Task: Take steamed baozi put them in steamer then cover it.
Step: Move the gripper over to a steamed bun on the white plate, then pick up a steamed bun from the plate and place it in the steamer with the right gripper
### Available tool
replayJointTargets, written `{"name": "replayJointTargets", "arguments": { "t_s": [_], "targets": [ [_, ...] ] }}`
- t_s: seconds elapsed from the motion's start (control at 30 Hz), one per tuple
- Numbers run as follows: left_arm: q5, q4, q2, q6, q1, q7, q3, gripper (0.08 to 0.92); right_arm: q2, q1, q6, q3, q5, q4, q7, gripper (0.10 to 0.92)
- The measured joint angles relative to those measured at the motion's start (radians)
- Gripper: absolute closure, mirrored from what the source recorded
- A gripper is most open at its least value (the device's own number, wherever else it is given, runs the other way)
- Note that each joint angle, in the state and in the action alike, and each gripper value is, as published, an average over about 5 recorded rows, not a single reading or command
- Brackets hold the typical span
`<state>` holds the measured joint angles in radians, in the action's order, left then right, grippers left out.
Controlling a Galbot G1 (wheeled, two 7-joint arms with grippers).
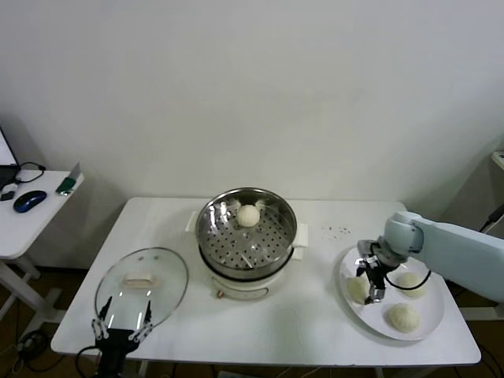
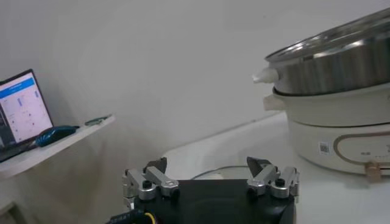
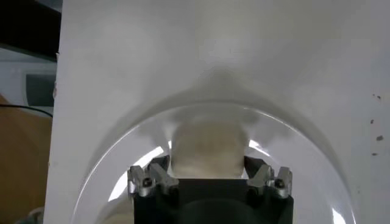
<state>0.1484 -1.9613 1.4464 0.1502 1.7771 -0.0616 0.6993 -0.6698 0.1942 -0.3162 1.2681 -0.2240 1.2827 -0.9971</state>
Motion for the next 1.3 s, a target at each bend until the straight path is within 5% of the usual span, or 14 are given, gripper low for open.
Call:
{"name": "replayJointTargets", "arguments": {
  "t_s": [0.53, 1.3],
  "targets": [
    [-0.003, -0.013, 0.002, 0.005, 0.017, -0.004, 0.001, 0.177, 0.008, 0.149, 0.006, 0.080, -0.098, 0.004, 0.001, 0.304],
    [-0.007, -0.059, -0.008, 0.030, 0.055, -0.008, -0.024, 0.177, -0.341, 0.663, -0.047, 0.315, -0.627, -0.070, 0.070, 0.304]
  ]
}}
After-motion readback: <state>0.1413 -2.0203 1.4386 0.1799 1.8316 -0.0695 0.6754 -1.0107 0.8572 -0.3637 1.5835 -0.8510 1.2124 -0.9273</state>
